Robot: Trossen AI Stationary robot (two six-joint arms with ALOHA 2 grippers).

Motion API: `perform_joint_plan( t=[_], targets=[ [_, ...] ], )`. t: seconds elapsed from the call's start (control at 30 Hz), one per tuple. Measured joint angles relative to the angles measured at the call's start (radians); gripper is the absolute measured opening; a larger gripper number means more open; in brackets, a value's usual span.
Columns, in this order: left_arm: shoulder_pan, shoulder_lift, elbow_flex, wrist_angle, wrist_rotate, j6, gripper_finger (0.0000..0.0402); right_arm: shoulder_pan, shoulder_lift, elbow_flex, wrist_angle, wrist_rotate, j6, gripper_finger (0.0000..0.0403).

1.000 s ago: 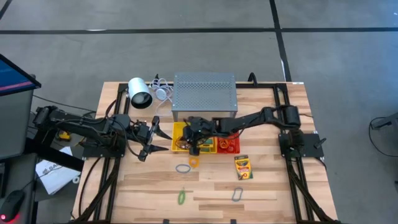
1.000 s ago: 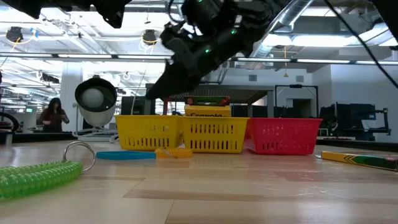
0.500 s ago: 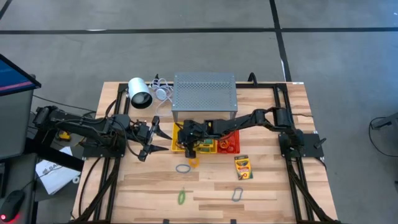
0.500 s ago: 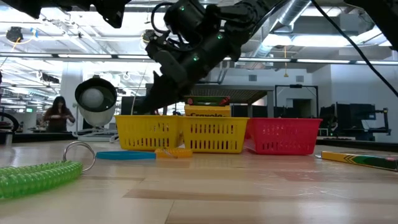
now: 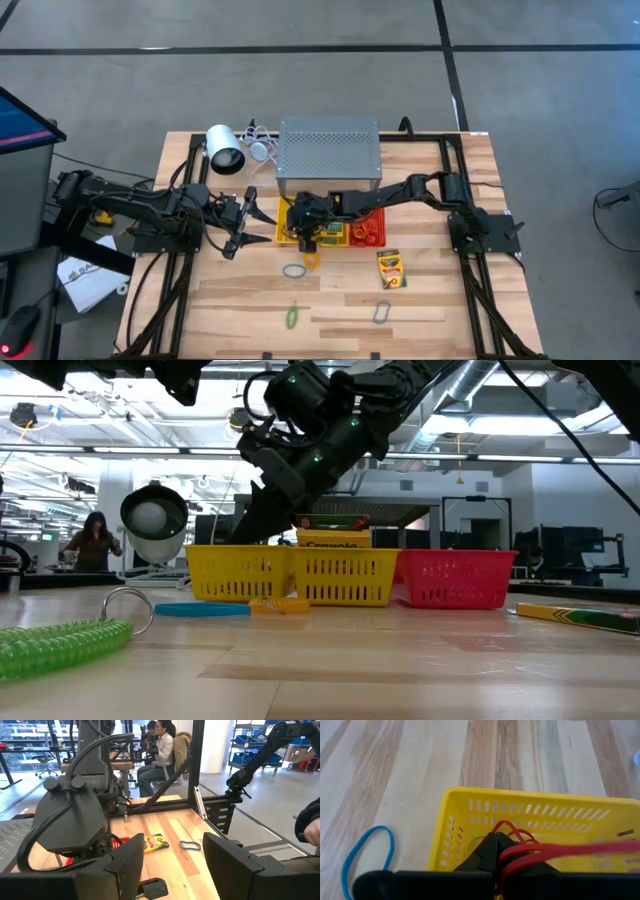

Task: Pick & Place Office Desk Supplies
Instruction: Put the red rubber band into the left yellow basket

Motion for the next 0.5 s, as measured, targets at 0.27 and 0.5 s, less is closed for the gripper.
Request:
perform_joint_plan(
  t=[0.27, 0.5],
  targets=[
    [0.0, 0.0, 0.0, 0.0, 0.0, 0.0, 0.02, -0.012, 0.0, 0.0, 0.0, -0.019, 0.026, 0.0079],
    [0.0, 0.0, 0.0, -0.003, 0.0, 0.0, 0.02, -0.023, -0.002, 0.0, 0.0, -0.022, 0.027, 0.0188]
  ],
)
